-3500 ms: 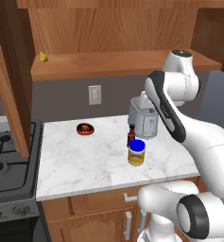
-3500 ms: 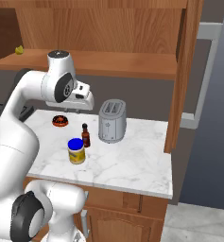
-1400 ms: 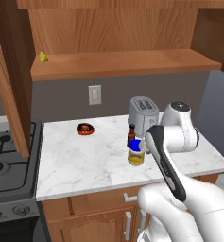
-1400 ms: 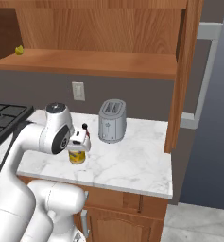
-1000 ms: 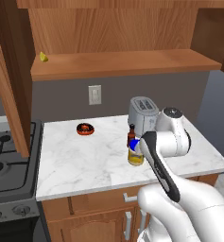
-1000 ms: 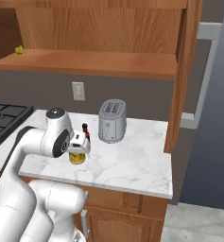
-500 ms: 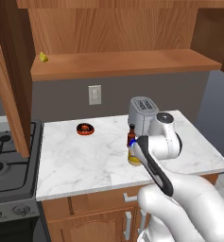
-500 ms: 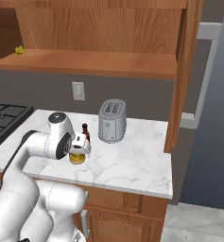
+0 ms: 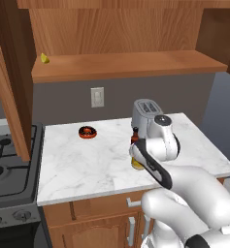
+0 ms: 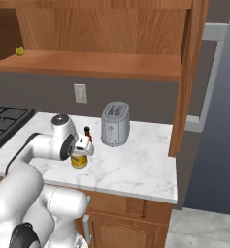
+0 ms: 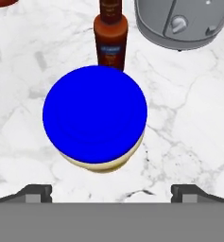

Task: Pick the condiment bottle and mayonnaise from the counter and place them in the cabinet.

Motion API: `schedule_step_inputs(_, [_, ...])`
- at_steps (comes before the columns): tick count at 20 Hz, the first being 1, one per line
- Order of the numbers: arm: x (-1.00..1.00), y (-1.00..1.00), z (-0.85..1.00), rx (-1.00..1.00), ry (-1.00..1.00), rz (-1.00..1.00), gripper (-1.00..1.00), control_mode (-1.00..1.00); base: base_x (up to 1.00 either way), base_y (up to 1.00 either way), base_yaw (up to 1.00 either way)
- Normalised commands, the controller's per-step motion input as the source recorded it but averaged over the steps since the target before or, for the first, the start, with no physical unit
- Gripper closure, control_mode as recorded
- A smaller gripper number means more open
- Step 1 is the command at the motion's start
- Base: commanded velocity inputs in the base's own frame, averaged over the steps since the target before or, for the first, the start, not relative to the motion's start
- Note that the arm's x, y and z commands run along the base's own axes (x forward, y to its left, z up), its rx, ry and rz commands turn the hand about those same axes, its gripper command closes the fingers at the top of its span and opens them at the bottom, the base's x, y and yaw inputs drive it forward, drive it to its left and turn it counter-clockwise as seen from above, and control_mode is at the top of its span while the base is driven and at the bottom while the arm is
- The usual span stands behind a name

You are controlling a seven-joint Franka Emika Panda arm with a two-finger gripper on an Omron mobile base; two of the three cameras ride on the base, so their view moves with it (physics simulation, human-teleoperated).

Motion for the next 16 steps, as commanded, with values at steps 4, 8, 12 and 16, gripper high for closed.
schedule_step_inputs(4, [0.17,0.0,-0.16,0.0,0.0,-0.01,-1.0,-1.0,0.0,0.0,0.0])
schedule_step_inputs(8, [0.11,0.0,-0.2,0.0,0.0,-0.01,-1.0,-1.0,0.0,0.0,0.0])
schedule_step_inputs(12, [0.11,0.0,-0.15,0.0,-0.02,-0.02,-1.0,-1.0,0.0,0.0,0.0])
schedule_step_inputs(16, [0.14,0.02,-0.15,0.0,-0.1,-0.03,-1.0,-1.0,0.0,0.0,0.0])
